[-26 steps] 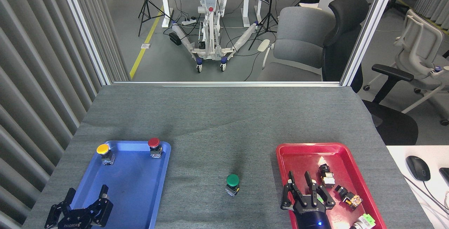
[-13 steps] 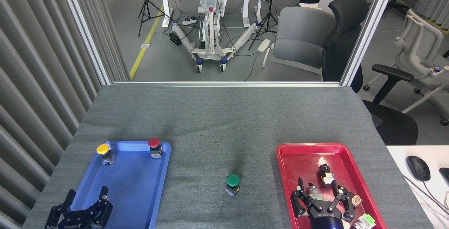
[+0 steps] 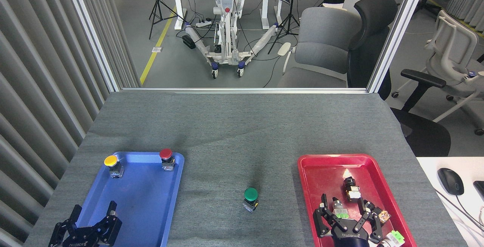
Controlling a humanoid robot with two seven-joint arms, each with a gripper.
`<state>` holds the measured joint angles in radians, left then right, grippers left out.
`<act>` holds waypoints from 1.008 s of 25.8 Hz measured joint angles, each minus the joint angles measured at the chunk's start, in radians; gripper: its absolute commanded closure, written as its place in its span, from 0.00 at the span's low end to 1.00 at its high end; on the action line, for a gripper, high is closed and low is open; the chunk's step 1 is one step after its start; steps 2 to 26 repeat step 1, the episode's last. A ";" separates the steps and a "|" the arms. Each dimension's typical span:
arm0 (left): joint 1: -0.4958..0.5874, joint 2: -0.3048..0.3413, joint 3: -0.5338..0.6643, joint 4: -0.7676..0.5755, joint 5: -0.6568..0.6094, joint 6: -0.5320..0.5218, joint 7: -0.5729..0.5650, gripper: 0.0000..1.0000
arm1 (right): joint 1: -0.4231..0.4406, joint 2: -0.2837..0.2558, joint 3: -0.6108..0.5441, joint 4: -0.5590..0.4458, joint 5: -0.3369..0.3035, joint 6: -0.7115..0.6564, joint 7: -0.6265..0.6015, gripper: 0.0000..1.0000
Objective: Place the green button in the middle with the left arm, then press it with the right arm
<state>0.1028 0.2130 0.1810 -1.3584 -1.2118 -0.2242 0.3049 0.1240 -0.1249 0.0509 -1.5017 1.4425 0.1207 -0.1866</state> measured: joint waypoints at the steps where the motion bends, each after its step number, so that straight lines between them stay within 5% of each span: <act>1: 0.000 0.000 0.000 0.000 0.000 0.000 0.001 0.00 | 0.000 0.000 0.001 0.000 0.000 0.001 -0.001 0.00; 26: 0.000 0.000 0.000 0.000 0.000 0.000 0.001 0.00 | 0.000 0.000 0.001 0.000 0.000 0.001 -0.001 0.00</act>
